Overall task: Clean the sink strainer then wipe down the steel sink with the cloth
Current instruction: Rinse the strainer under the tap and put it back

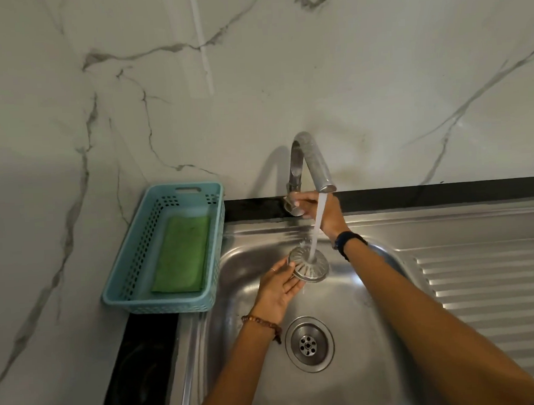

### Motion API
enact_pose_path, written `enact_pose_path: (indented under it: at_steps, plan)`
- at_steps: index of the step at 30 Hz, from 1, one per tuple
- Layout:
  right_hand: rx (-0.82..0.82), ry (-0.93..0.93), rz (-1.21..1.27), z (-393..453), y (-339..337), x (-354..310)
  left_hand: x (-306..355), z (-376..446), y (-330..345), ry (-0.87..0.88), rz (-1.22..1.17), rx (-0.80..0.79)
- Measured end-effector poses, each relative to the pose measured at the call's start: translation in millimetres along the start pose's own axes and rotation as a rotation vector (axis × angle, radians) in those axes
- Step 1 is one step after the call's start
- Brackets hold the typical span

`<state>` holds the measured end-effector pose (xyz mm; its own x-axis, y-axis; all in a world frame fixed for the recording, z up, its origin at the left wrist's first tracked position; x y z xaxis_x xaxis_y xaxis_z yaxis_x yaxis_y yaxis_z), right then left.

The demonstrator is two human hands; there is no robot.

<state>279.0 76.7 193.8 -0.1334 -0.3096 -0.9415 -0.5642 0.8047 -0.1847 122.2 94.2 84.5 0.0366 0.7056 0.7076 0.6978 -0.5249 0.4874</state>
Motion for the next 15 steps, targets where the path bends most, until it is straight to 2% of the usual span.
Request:
enact_pose_path:
  at_steps: [2, 3, 5, 7, 10, 12, 15]
  plan:
    - [0.122, 0.0, -0.288, -9.9, -18.0, 24.0, -10.0, 1.7, -7.3, -0.043, -0.02, 0.017]
    - [0.127, 0.056, -0.412, -16.5, -22.1, 43.2, -15.9, 1.8, -11.4, -0.067, -0.036, 0.035]
    - [0.031, 0.206, -0.521, -33.0, -21.6, 82.6, -29.3, 1.2, -18.4, -0.115, -0.065, 0.076]
    - [-0.034, 0.265, -0.504, -48.9, -18.0, 101.7, -40.9, -0.6, -23.2, -0.155, -0.085, 0.111]
    - [-0.051, 0.208, -0.304, -62.7, -13.1, 102.6, -50.0, -2.3, -23.8, -0.171, -0.087, 0.125]
    - [-0.074, 0.171, -0.198, -69.8, -9.4, 99.9, -48.3, -1.4, -21.4, -0.141, -0.132, 0.131]
    - [-0.063, 0.118, -0.168, -76.3, -13.7, 102.5, -34.4, 0.1, -14.8, -0.063, -0.147, 0.094]
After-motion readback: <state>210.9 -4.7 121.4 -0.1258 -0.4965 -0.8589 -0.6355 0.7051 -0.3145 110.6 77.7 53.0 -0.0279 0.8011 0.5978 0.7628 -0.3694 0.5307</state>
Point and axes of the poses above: each hand's wrist, its own z-axis towards the middle knuckle, its own y-axis out of the palm, x = y × z, the point moved 9 cm from there along z, towards the middle knuckle, and after that the axes turned 9 degrees about y, right-handed, at the moved point
